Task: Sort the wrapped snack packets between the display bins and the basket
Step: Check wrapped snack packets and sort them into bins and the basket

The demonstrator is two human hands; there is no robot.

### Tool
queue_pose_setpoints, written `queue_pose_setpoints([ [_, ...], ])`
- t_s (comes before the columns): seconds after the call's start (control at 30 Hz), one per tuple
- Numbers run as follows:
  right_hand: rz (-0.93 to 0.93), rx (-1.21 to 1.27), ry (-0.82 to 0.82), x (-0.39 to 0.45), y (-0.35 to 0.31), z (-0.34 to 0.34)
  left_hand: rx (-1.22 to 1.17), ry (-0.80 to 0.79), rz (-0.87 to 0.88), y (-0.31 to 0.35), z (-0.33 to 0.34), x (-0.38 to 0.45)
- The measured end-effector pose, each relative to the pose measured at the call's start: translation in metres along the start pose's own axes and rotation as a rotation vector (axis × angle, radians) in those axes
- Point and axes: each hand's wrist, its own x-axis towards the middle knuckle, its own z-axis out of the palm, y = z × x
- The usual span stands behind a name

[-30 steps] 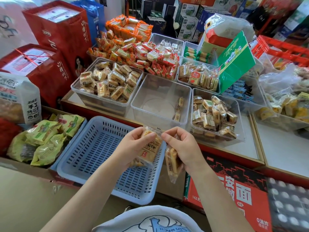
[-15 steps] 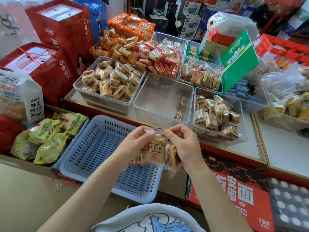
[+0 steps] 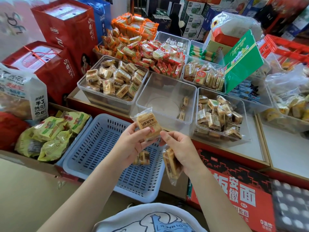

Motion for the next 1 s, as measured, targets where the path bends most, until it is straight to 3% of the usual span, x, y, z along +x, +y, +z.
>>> queue_pose_setpoints([
  [0.3,-0.019,0.196,0.096,-0.002,0.004,-0.001,0.199,0.037,-0.113,-0.007,0.006,-0.006],
  [0.53,0.043,0.278,0.126,-0.007,0.009,0.003,0.169,0.095,-0.039,-0.012,0.009,-0.005],
  [0.83,-0.006,0.157,-0.011,-0.008,0.009,-0.006,0.089,0.029,-0.079,-0.014,0.012,-0.008],
  [0.93,-0.006,0.037,-0.049,-0.009,0.013,0.0,0.04,0.11,-0.021,-0.015,0.012,-0.006],
  [1.0,0.009,0.033,0.018,-0.008,0.014,0.002,0.106,0.176,0.028,-0.016,0.008,-0.004],
])
